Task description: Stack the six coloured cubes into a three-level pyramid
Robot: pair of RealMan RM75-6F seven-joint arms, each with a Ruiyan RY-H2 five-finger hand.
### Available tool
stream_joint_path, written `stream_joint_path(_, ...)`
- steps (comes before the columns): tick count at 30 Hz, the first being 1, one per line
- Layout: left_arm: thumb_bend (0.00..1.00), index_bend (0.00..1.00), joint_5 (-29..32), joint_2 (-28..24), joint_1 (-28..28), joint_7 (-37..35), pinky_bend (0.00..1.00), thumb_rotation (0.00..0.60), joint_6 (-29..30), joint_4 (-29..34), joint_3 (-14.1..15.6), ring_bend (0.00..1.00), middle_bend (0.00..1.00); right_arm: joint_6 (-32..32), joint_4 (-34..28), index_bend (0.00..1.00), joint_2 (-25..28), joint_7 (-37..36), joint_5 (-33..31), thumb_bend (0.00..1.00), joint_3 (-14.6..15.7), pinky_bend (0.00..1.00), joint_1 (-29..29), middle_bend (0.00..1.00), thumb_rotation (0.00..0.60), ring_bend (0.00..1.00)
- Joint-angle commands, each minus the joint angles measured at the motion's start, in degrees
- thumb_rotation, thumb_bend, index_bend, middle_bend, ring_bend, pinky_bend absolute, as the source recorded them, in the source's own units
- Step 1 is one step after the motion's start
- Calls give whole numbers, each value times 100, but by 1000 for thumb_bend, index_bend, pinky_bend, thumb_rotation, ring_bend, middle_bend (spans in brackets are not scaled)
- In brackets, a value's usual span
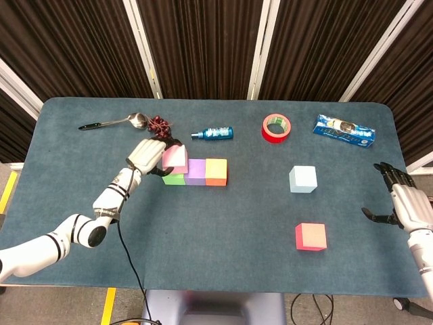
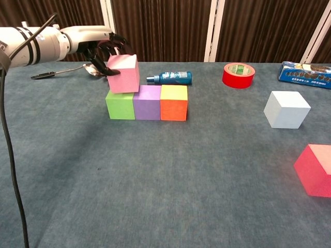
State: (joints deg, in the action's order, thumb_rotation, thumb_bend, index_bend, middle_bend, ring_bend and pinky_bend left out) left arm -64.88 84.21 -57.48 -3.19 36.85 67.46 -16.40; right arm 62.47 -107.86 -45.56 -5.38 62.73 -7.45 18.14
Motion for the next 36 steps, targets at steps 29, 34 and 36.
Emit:
stream_joint_path(29, 394, 320, -414, 104, -317, -560, 220, 600, -328, -315, 191, 370, 361, -74, 22, 110, -34, 129, -217, 345, -103, 110, -51, 118, 600, 43)
stream_joint_path(34, 394, 318, -404, 89, -326, -581, 220, 600, -326, -330, 196, 371, 360, -70, 7, 110, -23, 123, -215, 344, -115, 110, -64, 118, 600, 43)
stream_joint_path(36, 394, 318, -392, 101, -328, -592, 220, 600, -333, -343, 203, 370, 358, -65, 9, 108, -22, 114, -211, 345, -122, 110, -71, 118, 600, 43)
